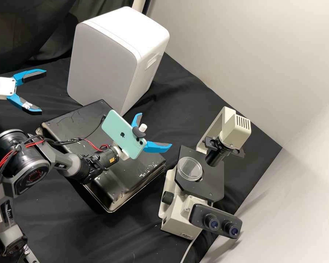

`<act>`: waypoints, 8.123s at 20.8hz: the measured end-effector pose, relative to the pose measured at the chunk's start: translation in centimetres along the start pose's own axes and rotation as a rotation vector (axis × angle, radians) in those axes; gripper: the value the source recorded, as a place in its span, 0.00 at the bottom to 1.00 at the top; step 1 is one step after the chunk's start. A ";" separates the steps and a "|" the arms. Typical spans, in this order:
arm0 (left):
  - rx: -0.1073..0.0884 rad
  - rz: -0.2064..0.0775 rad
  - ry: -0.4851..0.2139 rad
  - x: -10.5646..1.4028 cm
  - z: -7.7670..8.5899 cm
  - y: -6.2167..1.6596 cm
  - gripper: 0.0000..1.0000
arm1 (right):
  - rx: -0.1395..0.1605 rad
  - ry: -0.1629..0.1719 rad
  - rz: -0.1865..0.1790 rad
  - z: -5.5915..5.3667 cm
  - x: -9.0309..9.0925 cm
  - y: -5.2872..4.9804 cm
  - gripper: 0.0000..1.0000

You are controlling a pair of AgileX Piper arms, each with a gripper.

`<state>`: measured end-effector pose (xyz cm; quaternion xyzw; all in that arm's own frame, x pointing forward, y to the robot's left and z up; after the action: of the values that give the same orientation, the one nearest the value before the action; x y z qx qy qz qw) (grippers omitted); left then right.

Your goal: Place the petri dish on the bench

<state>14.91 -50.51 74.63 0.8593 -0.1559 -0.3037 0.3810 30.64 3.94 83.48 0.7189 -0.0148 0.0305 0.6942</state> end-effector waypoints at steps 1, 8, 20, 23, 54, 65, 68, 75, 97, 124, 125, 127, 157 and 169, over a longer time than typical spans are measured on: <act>0.006 0.000 -0.003 0.0 0.1 0.00 1.00 | 0.000 0.000 0.000 0.0 0.0 0.0 1.00; 0.010 0.000 -0.017 0.0 0.3 -0.01 1.00 | 0.000 0.000 0.000 0.0 0.0 0.0 1.00; 0.009 -0.004 -0.024 0.1 0.4 -0.08 1.00 | 0.047 -0.051 0.048 1.9 -1.4 1.9 1.00; 0.006 -0.015 -0.024 0.1 0.4 -0.28 1.00 | 0.050 -0.049 0.066 2.3 -1.9 2.5 1.00; 0.004 -0.055 -0.018 0.3 0.0 -0.97 1.00 | 0.060 -0.168 0.152 7.0 -0.2 5.0 1.00; 0.003 -0.059 -0.018 0.3 0.0 -1.03 1.00 | 0.024 -0.190 0.171 8.2 1.5 5.4 1.00; 0.003 -0.059 -0.020 0.3 0.1 -1.03 1.00 | 0.017 -0.192 0.175 8.6 2.3 5.5 1.00; 0.002 -0.063 -0.020 0.3 0.0 -1.11 1.00 | -0.005 -0.222 0.187 9.5 3.2 5.4 1.00; -0.001 -0.072 -0.031 0.4 0.2 -1.28 1.00 | -0.048 -0.255 0.205 10.6 4.7 5.5 1.00; -0.002 -0.068 -0.021 0.5 0.0 -1.20 1.00 | -0.047 -0.256 0.228 10.7 4.9 5.2 0.00; -0.002 -0.068 -0.021 0.5 0.0 -1.20 1.00 | -0.047 -0.256 0.228 10.7 4.9 5.2 0.00; -0.002 -0.068 -0.021 0.5 0.0 -1.20 1.00 | -0.045 -0.256 0.228 10.7 4.9 5.2 0.00; -0.004 -0.070 -0.038 0.5 0.3 -1.23 1.00 | 0.022 -0.189 0.139 6.8 0.5 3.3 0.00; -0.004 -0.070 -0.038 0.5 0.3 -1.23 1.00 | 0.029 -0.067 0.032 3.1 -2.2 0.9 0.00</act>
<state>15.12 -50.14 73.33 0.8575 -0.1327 -0.3335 0.3686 28.44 0.79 84.08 0.7294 -0.0488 0.0177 0.6822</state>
